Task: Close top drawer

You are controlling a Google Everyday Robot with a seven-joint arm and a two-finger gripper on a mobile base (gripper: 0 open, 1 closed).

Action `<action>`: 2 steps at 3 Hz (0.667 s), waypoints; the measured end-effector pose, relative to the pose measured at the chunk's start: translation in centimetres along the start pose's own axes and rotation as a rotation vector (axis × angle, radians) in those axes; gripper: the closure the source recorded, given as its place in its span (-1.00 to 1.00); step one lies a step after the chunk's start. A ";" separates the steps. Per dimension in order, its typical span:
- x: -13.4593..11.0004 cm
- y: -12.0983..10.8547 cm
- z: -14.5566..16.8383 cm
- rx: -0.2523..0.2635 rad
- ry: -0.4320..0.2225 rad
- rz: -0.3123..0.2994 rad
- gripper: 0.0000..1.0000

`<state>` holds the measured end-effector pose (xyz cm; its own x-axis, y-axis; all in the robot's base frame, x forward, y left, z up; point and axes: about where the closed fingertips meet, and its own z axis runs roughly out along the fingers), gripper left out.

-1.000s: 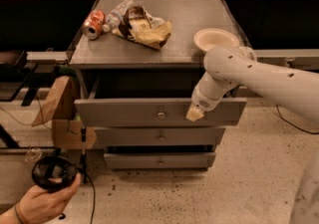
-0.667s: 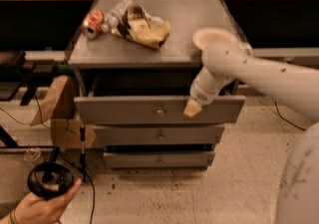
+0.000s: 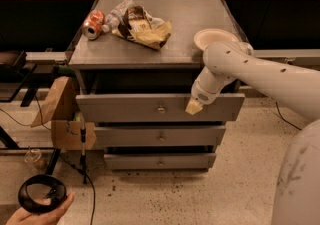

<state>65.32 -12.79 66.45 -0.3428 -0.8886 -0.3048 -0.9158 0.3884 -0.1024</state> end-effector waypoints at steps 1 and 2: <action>0.2 -1.7 0.7 0.017 -0.012 0.015 -0.19; 0.6 -2.8 1.3 0.028 -0.022 0.026 -0.66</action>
Offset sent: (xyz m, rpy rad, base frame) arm 0.0461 -0.0245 -0.0146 0.0298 -0.0520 -0.0556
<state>67.97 -14.09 65.36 -0.3618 -0.8724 -0.3286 -0.9002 0.4186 -0.1201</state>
